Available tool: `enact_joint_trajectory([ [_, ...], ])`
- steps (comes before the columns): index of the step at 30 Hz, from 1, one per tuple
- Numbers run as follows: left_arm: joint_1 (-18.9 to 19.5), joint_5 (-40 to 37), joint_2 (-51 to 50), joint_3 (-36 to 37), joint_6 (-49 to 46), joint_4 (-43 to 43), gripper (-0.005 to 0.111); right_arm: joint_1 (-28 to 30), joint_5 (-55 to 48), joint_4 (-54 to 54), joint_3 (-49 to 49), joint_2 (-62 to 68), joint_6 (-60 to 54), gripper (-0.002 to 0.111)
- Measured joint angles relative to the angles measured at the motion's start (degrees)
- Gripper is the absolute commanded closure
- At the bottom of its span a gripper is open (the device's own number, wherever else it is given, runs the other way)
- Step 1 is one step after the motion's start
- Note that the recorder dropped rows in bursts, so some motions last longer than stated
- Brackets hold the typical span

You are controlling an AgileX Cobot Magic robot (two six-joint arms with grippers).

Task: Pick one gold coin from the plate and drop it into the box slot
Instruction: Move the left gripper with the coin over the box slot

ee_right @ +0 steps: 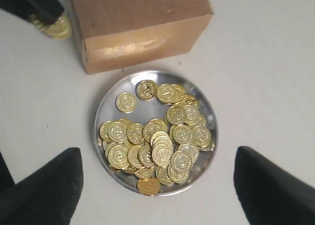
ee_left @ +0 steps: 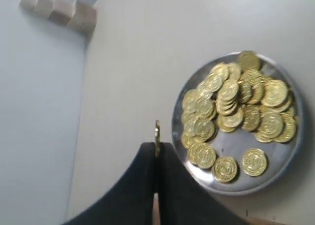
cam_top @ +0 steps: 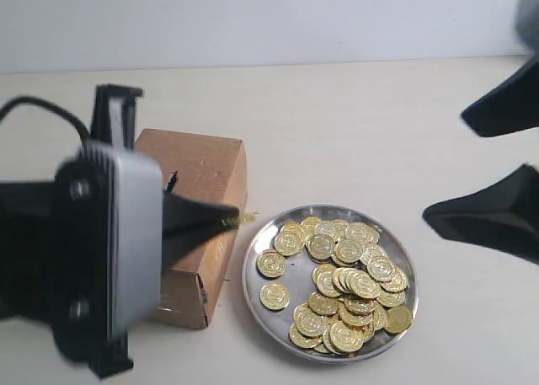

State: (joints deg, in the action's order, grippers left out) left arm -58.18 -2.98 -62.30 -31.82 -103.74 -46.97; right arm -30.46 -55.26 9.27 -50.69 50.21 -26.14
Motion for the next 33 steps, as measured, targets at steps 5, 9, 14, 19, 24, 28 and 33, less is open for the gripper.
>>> enact_joint_trajectory([
  [5,14.29,1.9,-1.97,-6.01,15.49,-16.96,0.107,0.0,-2.77,-0.81,3.21,-13.49,16.68,0.03],
  [9,26.08,-10.25,-9.52,-15.26,38.94,-18.98,0.107,0.0,-8.48,-1.44,10.62,-21.41,18.82,0.03],
  [14,29.15,-37.49,-18.53,-26.72,84.23,31.06,0.107,0.0,-11.84,-3.73,16.51,-26.53,18.82,0.03],
  [19,29.6,-47.97,-22.62,-29.9,97.66,44.89,0.107,0.0,-11.72,-4.18,18.07,-28.53,18.82,0.03],
  [24,29.6,-48.55,-27.1,-29.9,100.46,42.56,0.107,0.0,-11.49,-4.26,18.07,-28.53,18.82,0.03],
  [28,29.6,-47.04,-29.23,-29.9,100.58,36.55,0.107,0.0,-11.38,-4.26,18.07,-28.53,18.82,0.03],
  [33,29.48,-44.44,-29.68,-29.9,100.58,32.08,0.107,0.0,-11.38,-4.26,18.07,-28.53,18.82,0.03],
])
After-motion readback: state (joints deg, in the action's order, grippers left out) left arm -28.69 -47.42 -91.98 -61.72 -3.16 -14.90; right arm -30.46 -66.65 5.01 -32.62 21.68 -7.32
